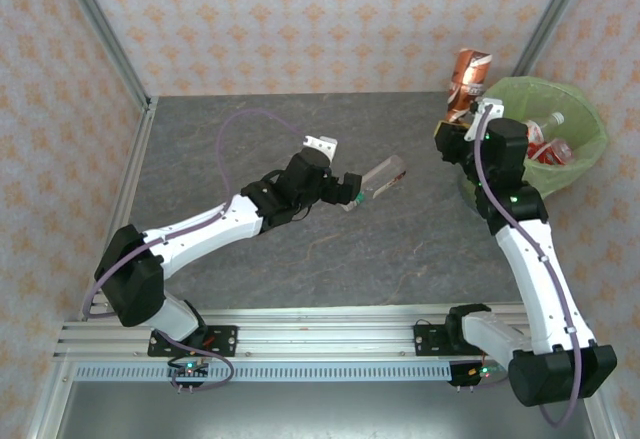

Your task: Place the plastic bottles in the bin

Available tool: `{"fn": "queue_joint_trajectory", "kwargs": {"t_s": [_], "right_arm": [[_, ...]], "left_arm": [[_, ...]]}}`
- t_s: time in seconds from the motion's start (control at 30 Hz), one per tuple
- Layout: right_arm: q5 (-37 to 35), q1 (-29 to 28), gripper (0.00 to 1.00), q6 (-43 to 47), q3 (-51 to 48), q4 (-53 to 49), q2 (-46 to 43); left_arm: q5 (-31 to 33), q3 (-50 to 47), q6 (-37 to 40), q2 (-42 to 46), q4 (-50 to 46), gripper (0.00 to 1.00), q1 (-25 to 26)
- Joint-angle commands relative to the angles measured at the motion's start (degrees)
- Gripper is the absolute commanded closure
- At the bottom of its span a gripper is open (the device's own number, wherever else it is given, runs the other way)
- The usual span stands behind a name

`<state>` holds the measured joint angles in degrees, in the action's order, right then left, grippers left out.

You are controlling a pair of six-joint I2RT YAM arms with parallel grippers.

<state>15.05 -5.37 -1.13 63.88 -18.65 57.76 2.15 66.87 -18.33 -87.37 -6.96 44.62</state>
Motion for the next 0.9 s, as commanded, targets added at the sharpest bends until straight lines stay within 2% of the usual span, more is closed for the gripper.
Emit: {"fn": "queue_joint_trajectory", "kwargs": {"t_s": [0.0, 0.2, 0.33, 0.43, 0.57, 0.7, 0.87], "right_arm": [[1.21, 1.94, 1.0, 1.68, 2.63, -0.92, -2.1], [-0.4, 6.03, 1.0, 4.58, 5.58, -4.92, -2.25], [1.33, 11.25, 1.0, 7.29, 10.61, -11.49, -0.08], [0.38, 15.46, 1.0, 8.08, 15.12, -16.75, 2.01], [2.7, 21.02, 1.0, 7.02, 18.19, -20.52, 4.15], [3.7, 23.68, 1.0, 4.06, 18.16, -20.04, 6.23], [4.57, 24.4, 1.0, -0.44, 17.77, -17.13, 9.56]], "left_arm": [[-2.45, -1.92, 1.01, 1.82, 5.13, 0.0, 0.36], [-0.4, -2.56, 1.72, 3.07, 4.5, 0.0, 0.36], [2.07, -3.4, 0.94, 3.61, 4.66, 0.0, 0.29], [2.04, -3.32, 0.93, 3.44, 4.74, 0.0, 0.25], [1.98, -3.33, 0.74, 3.04, 5.22, 0.0, 0.33], [1.71, -3.3, 0.4, 2.65, 5.56, 0.0, 0.28], [3.01, -3.58, 0.31, 3.07, 4.7, 0.0, 0.25]]}}
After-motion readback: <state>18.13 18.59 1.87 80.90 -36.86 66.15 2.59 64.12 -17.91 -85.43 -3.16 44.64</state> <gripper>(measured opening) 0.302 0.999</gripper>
